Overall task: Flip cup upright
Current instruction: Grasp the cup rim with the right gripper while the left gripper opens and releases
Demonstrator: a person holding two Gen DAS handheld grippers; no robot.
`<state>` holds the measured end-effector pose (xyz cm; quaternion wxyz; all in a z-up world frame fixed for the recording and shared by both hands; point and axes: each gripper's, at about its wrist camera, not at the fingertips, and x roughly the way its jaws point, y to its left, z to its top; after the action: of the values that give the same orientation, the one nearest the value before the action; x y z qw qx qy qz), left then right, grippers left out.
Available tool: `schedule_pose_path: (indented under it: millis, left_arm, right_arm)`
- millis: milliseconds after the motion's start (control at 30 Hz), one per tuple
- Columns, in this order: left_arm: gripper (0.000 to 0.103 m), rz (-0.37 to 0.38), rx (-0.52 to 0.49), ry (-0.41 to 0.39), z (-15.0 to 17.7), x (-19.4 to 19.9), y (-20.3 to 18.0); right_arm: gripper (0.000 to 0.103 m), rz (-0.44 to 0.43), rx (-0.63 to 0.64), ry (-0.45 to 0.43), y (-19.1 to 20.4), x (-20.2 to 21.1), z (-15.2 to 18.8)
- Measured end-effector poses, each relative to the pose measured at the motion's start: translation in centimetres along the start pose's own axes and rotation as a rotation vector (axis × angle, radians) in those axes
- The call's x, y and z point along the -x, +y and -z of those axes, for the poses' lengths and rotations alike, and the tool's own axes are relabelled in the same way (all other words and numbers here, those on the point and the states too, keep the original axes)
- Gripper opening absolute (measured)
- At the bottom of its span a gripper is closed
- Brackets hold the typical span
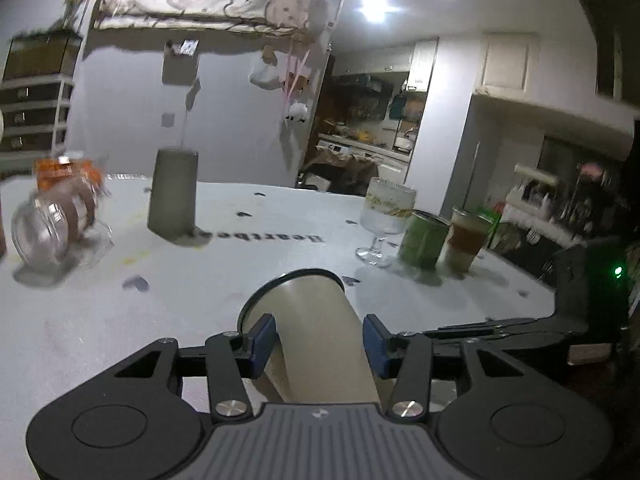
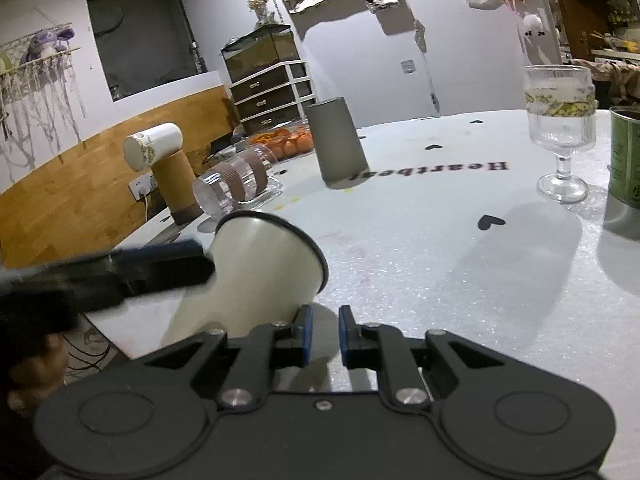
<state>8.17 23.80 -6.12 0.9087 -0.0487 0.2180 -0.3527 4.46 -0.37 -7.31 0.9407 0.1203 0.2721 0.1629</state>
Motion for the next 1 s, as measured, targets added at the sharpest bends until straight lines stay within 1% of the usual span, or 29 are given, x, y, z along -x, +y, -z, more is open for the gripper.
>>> schedule_pose_path:
  millis: [100, 200, 267, 333, 367, 400, 433, 533, 633, 667, 700, 800, 867, 933, 1000]
  left_arm:
    - [0.049, 0.009, 0.001, 0.001, 0.4, 0.1, 0.0]
    - [0.049, 0.013, 0.006, 0.002, 0.4, 0.1, 0.1]
    - [0.049, 0.015, 0.01, 0.002, 0.4, 0.1, 0.2]
    - [0.049, 0.015, 0.01, 0.001, 0.5, 0.2, 0.1]
    - [0.049, 0.015, 0.011, 0.001, 0.5, 0.2, 0.0]
    - [0.049, 0.015, 0.01, 0.0, 0.5, 0.2, 0.0]
    - [0.05, 0.015, 0.01, 0.0, 0.5, 0.1, 0.0]
    - [0.05, 0.02, 0.006, 0.002, 0.5, 0.1, -0.1]
    - [0.051, 0.027, -0.001, 0.007, 0.6, 0.0, -0.3]
    - [0.051, 0.024, -0.004, 0.006, 0.6, 0.0, -0.3]
    - [0.051, 0.023, -0.005, 0.006, 0.6, 0.1, -0.3]
    - [0.051, 0.021, -0.006, 0.006, 0.5, 0.1, -0.1]
    - [0.051, 0.021, -0.007, 0.006, 0.6, 0.1, -0.1]
    - [0.051, 0.021, 0.0, 0.005, 0.7, 0.2, 0.0]
    - [0.059, 0.001, 0.009, -0.004, 0.7, 0.3, 0.1]
  right_arm:
    - [0.017, 0.01, -0.02, -0.011, -0.5, 0.4, -0.5]
    - [0.028, 0.014, -0.055, -0.026, -1.1, 0.9, -1.8]
    - [0.037, -0.021, -0.115, -0.009, -1.9, 1.2, -2.9]
    - [0.055, -0.11, -0.209, 0.048, -2.8, 1.0, -4.3]
    - [0.062, -0.159, -0.269, 0.095, -3.4, 0.6, -5.1]
    - [0.075, -0.186, -0.316, 0.139, -3.7, 0.0, -5.7]
    - [0.079, -0.197, -0.35, 0.18, -3.9, -0.5, -6.3]
    - [0.08, -0.181, -0.359, 0.264, -3.3, -2.3, -7.6]
    - [0.082, -0.182, -0.353, 0.343, -2.3, -4.4, -8.5]
    - [0.082, -0.183, -0.352, 0.375, -2.0, -5.2, -8.5]
    - [0.084, -0.178, -0.348, 0.406, -1.8, -5.9, -8.5]
    - [0.083, -0.166, -0.344, 0.465, -1.5, -7.6, -8.4]
    - [0.08, -0.163, -0.351, 0.49, -1.5, -8.4, -8.4]
    - [0.078, -0.171, -0.345, 0.491, -1.6, -8.7, -8.4]
    - [0.078, -0.153, -0.312, 0.474, -1.3, -8.5, -8.7]
